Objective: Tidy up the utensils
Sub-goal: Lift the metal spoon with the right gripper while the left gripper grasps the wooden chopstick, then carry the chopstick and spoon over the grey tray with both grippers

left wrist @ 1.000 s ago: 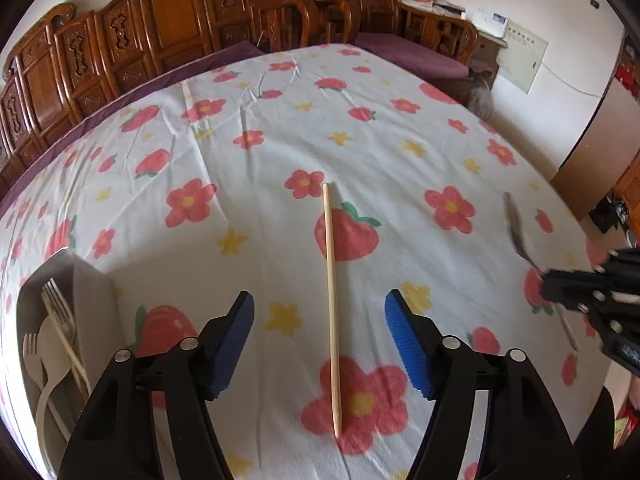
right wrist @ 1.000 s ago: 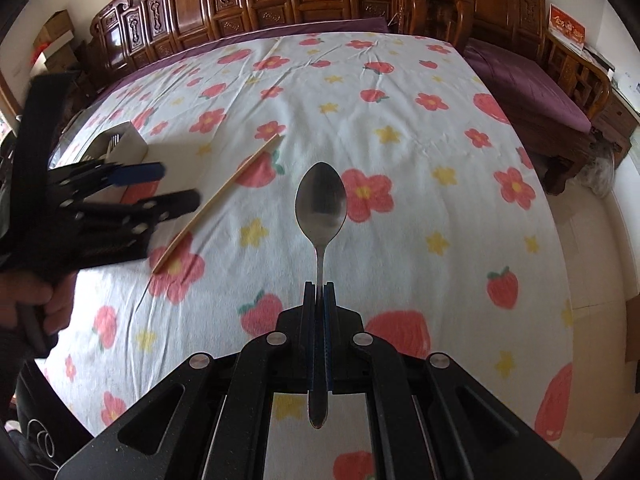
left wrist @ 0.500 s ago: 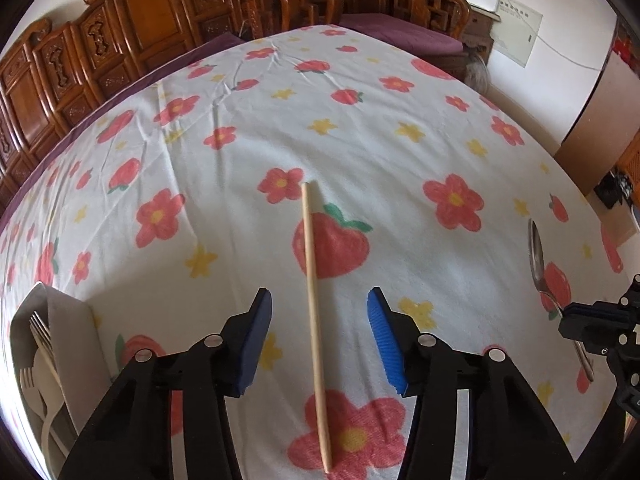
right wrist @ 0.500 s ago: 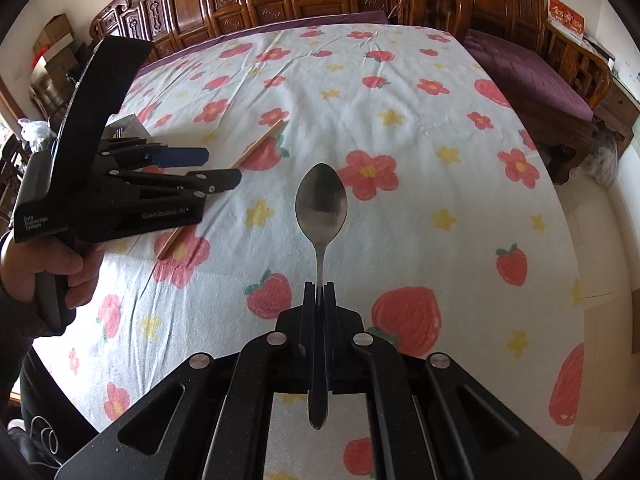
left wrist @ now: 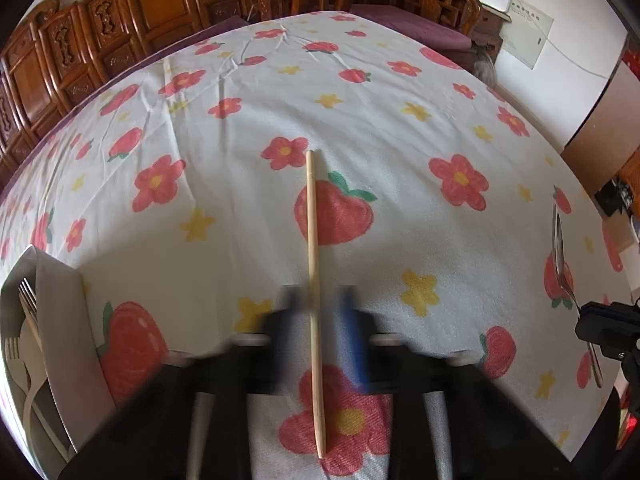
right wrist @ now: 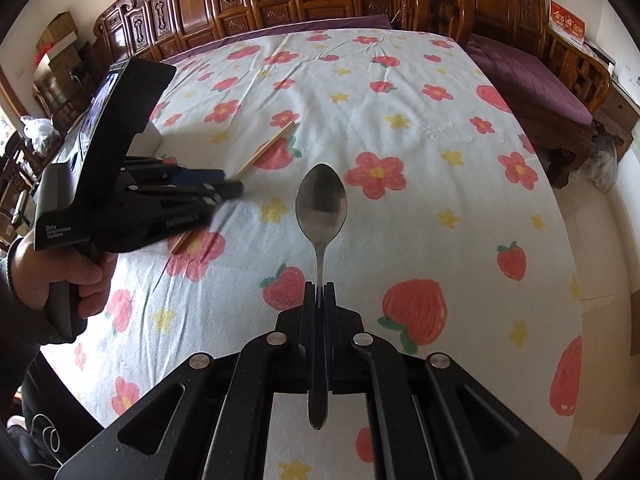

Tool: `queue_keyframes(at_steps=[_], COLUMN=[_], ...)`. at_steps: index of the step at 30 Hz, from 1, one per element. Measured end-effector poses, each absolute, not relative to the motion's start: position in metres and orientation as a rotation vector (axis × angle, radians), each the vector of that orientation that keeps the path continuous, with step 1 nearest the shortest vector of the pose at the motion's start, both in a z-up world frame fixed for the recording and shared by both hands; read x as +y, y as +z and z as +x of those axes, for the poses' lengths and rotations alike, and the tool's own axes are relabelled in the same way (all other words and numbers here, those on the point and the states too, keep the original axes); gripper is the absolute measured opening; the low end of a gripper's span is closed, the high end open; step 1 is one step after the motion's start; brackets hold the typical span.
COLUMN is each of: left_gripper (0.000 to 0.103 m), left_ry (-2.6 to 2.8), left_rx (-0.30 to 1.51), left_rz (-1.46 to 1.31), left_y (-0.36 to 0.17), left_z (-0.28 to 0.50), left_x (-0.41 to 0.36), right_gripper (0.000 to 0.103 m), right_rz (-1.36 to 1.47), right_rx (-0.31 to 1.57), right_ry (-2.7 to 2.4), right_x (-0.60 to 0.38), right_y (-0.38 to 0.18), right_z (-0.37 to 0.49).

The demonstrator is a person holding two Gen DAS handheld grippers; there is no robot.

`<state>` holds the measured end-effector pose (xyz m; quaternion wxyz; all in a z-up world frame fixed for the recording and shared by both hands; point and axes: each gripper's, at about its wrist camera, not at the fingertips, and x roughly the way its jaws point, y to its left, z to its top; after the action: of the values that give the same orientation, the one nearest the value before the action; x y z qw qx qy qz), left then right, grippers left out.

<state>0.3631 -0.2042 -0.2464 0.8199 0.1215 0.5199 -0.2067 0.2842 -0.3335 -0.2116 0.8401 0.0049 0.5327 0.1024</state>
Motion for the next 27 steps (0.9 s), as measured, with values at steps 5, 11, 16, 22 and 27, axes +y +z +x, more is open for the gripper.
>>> queue_keyframes(at_steps=[5, 11, 16, 22, 27], left_gripper=[0.004, 0.004, 0.004, 0.004, 0.004], left_ry=[-0.441, -0.437, -0.430, -0.419, -0.412], left_rx=[1.121, 1.079, 1.043, 1.011, 0.981], left_rz=[0.281, 0.281, 0.270, 0.255, 0.232], left_y=[-0.239, -0.208, -0.186, -0.162, -0.139], left_z=[0.359, 0.345, 0.333, 0.317, 0.303], left_x=[-0.203, -0.188, -0.173, -0.156, -0.134], right_gripper=[0.005, 0.005, 0.005, 0.005, 0.005], right_rz=[0.016, 0.040, 0.049, 0.058, 0.065], right_rx=[1.119, 1.090, 1.066, 1.036, 0.997], right_ry=[0.215, 0.220, 0.232, 0.246, 0.280], right_x=[-0.330, -0.325, -0.319, -0.311, -0.299], right_y=[-0.207, -0.198, -0.188, -0.175, -0.159], right_z=[0.279, 0.273, 0.269, 0.269, 0.270])
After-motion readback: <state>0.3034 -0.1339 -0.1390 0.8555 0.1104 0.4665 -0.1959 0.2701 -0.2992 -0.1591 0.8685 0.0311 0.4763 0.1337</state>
